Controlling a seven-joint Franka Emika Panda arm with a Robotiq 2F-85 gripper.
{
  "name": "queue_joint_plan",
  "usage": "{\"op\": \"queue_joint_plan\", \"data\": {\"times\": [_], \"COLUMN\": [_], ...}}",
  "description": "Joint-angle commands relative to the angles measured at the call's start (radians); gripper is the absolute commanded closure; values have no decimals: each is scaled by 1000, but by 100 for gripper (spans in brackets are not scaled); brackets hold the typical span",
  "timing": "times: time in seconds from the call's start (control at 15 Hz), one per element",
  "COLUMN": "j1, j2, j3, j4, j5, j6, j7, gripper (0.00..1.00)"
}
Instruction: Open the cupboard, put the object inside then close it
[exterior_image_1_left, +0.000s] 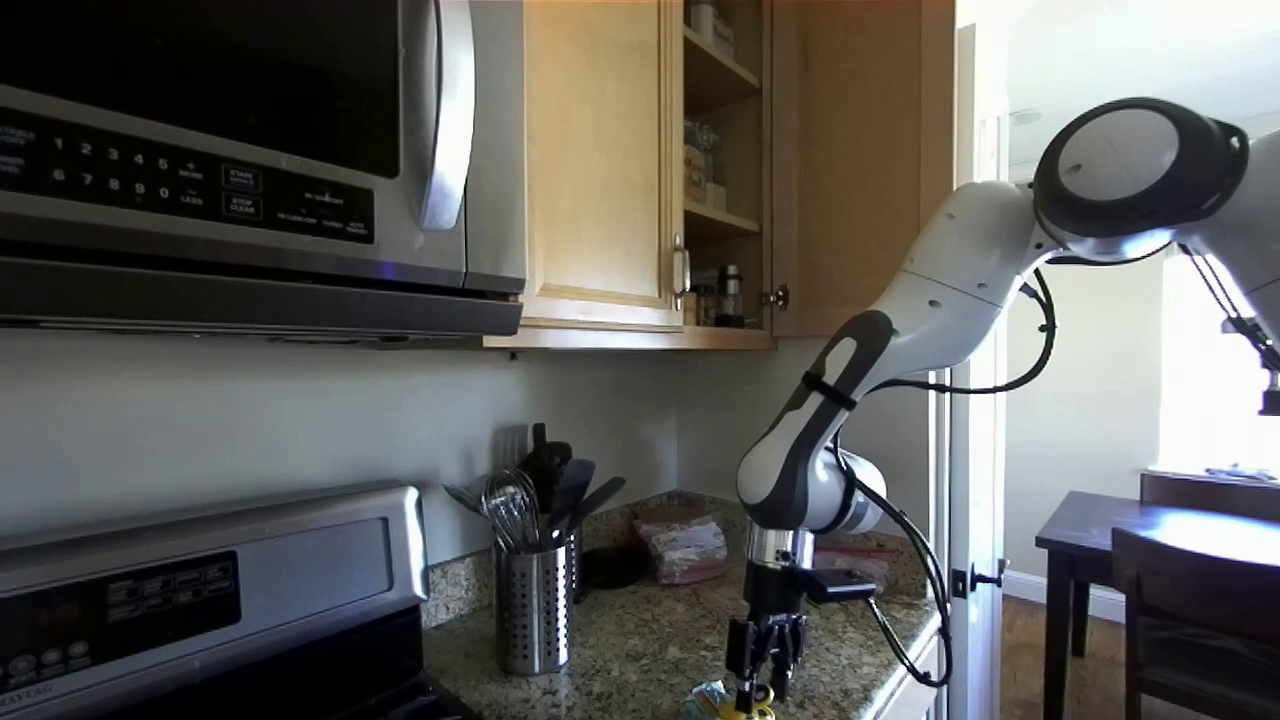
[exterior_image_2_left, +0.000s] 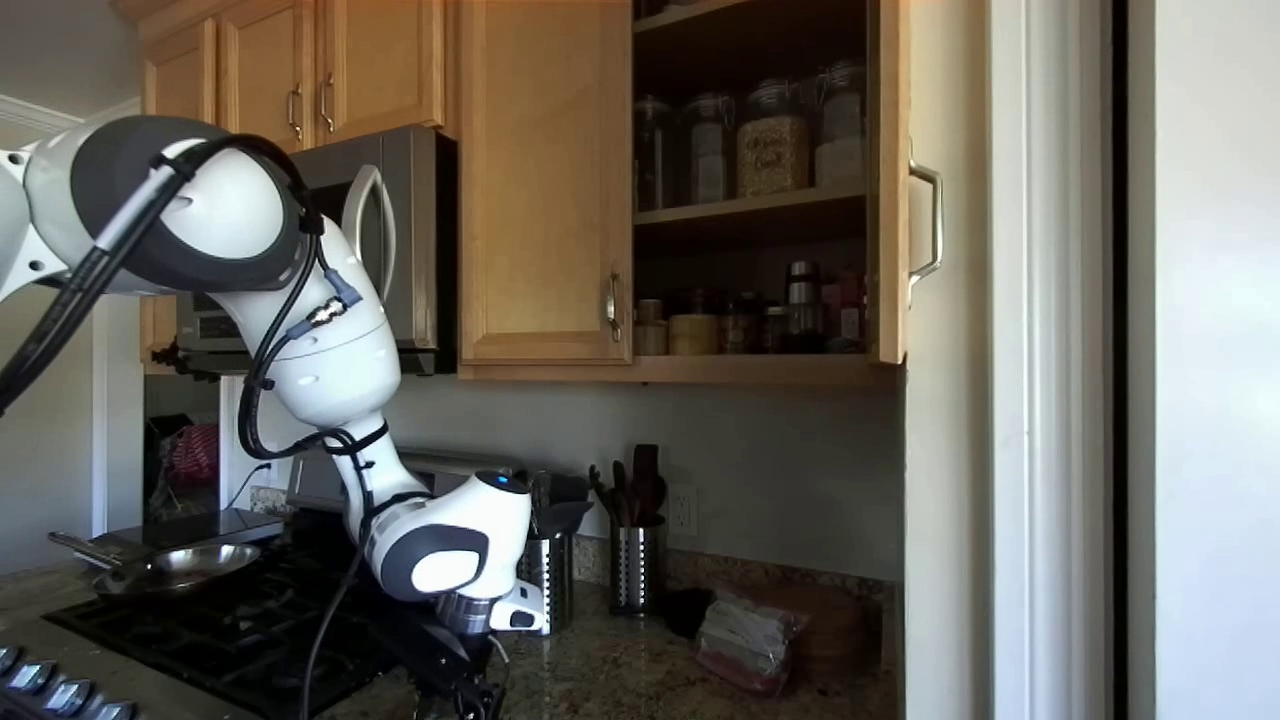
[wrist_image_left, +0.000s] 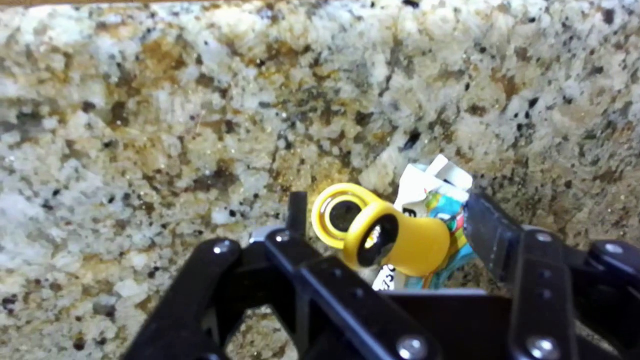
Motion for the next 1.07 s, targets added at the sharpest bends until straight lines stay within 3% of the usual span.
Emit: {"op": "queue_joint_plan", "data": {"times": [0.0,0.07,0.2,0.33,0.4,0.47,0.6,0.73,1.0], "j1": [-30,-33,-38,-43,-44,-44,-44,-43,-25], "j2": [16,19,26,28,25,23,16,9,-18], "j3": [21,22,23,23,21,21,20,22,22], "j4": [24,29,35,31,27,27,29,31,20], "j5": [9,11,12,13,11,10,10,8,-14], "j6": [19,16,12,13,15,15,15,16,15], "j7": [-23,-25,-25,-25,-23,-23,-22,-22,-15], "gripper": [26,44,58,63,69,84,93,95,93]}}
